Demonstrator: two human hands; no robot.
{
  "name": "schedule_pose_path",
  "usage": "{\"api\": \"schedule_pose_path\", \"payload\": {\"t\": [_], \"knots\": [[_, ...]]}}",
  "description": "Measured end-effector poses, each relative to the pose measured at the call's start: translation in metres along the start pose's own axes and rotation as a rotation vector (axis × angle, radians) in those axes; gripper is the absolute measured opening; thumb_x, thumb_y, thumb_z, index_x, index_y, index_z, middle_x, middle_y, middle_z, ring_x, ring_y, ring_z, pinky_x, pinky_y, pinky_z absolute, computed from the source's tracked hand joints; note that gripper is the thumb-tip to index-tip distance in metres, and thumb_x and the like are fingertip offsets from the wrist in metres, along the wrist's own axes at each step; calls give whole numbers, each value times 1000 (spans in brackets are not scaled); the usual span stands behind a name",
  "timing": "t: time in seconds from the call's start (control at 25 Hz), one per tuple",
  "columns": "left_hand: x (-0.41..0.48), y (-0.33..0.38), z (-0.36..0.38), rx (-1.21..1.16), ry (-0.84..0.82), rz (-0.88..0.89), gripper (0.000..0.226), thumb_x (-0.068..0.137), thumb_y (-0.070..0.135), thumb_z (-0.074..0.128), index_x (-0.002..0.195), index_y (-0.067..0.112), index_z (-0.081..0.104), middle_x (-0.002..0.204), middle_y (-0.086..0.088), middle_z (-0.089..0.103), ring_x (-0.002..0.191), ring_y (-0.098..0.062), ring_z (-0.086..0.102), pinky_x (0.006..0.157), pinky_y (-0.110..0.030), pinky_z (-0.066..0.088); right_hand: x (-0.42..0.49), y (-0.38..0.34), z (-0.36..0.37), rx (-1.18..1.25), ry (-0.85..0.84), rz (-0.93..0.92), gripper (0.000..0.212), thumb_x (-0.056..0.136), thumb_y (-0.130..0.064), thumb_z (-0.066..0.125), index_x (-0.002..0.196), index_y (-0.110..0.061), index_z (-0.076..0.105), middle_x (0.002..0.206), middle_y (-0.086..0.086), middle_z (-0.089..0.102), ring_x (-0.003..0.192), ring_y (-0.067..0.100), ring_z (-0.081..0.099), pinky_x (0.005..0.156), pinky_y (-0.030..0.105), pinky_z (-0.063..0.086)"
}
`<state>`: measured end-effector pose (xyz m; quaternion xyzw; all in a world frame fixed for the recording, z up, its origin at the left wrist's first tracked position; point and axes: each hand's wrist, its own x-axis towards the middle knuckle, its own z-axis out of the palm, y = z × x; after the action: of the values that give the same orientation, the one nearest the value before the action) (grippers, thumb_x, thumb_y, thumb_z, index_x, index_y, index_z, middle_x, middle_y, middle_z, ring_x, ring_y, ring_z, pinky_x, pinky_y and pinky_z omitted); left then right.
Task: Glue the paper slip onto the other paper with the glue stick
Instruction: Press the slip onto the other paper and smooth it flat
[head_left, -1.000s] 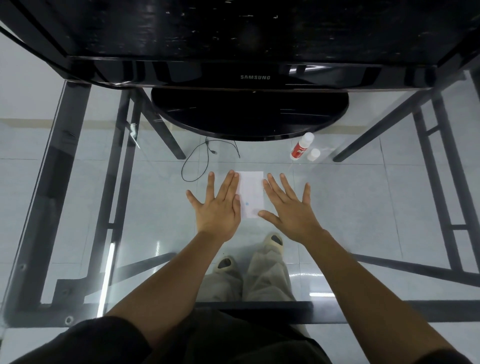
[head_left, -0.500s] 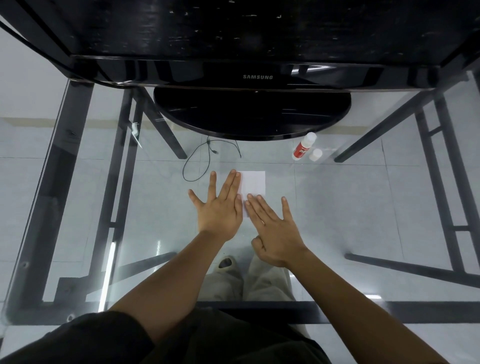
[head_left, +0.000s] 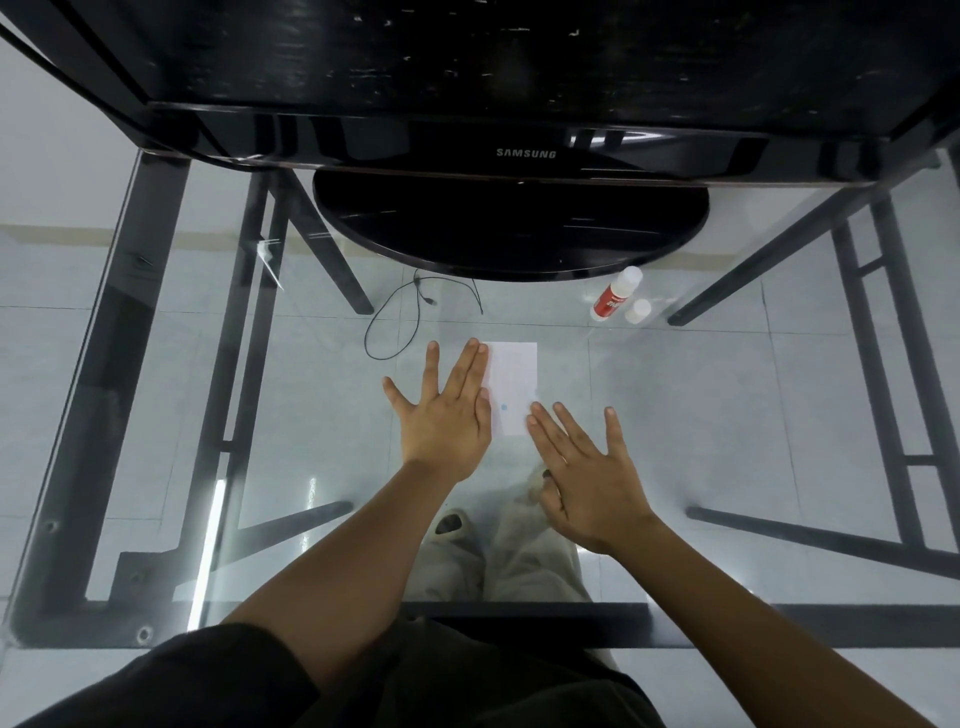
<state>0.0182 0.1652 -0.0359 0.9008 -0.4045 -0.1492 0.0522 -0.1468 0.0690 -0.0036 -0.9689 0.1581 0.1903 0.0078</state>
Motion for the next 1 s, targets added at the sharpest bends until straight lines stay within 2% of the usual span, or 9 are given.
{"api": "schedule_pose_path", "payload": {"t": [0.12,0.2,0.28,0.44,0.48,0.56,0.68,0.8,1.0], "knots": [[-1,2,0,-17,0,2,51,91,44,-5,139,36,-23,155,19,-5,141,-20,-15,102,-69,-5,-9,11,-4,-53,78,-25,62,89,-50,26,144,-19,29,152,3,26,140,25,22,107,60,-2],[-1,3,-1,-20,-9,1,51,91,44,-5,139,37,-23,155,19,-5,142,-20,-15,102,-70,-5,-4,11,-10,-34,141,-20,62,88,-48,27,140,-15,38,147,5,38,136,25,33,104,62,7],[-1,2,-1,-17,-10,-1,51,92,44,-5,139,36,-22,155,19,-6,141,-20,-16,102,-70,-5,13,5,-17,26,156,-22,62,89,-46,23,142,-15,33,149,6,32,138,24,27,105,61,6],[-2,2,-2,-14,-11,2,51,92,45,-4,138,37,-24,154,20,-7,141,-20,-17,103,-69,-5,34,3,-6,26,74,-22,63,91,-50,9,147,-25,0,155,-4,-1,140,17,-14,107,53,-20],[-2,2,-2,-14,-12,3,51,92,44,-4,138,37,-25,154,20,-7,141,-20,-16,103,-69,-5,33,10,-2,3,79,12,62,91,-51,11,147,-27,-1,156,-6,-1,140,18,-15,107,55,-20],[-2,2,-2,-14,-14,4,51,92,44,-4,137,37,-27,155,19,-7,141,-20,-17,102,-69,-7,29,21,1,-26,119,61,61,91,-51,17,147,-26,14,155,-4,16,141,22,-1,107,60,-10],[-1,1,-1,2,-10,4,52,91,45,-5,139,36,-25,155,19,-7,140,-20,-19,102,-68,-9,27,24,-1,-28,177,119,63,92,-50,12,143,-17,28,151,4,30,140,25,15,105,63,2],[-1,1,1,12,4,3,52,91,46,-6,139,36,-25,155,18,-7,139,-19,-21,101,-67,-11,40,13,-7,10,216,211,63,93,-49,12,145,-14,16,154,5,18,141,24,9,106,60,-4],[-1,1,3,36,9,-1,52,91,48,-7,139,36,-25,154,17,-9,137,-18,-27,101,-67,-11,74,-8,-4,41,160,220,60,94,-49,1,143,-22,-17,157,-1,-9,138,19,-23,104,51,-26]]}}
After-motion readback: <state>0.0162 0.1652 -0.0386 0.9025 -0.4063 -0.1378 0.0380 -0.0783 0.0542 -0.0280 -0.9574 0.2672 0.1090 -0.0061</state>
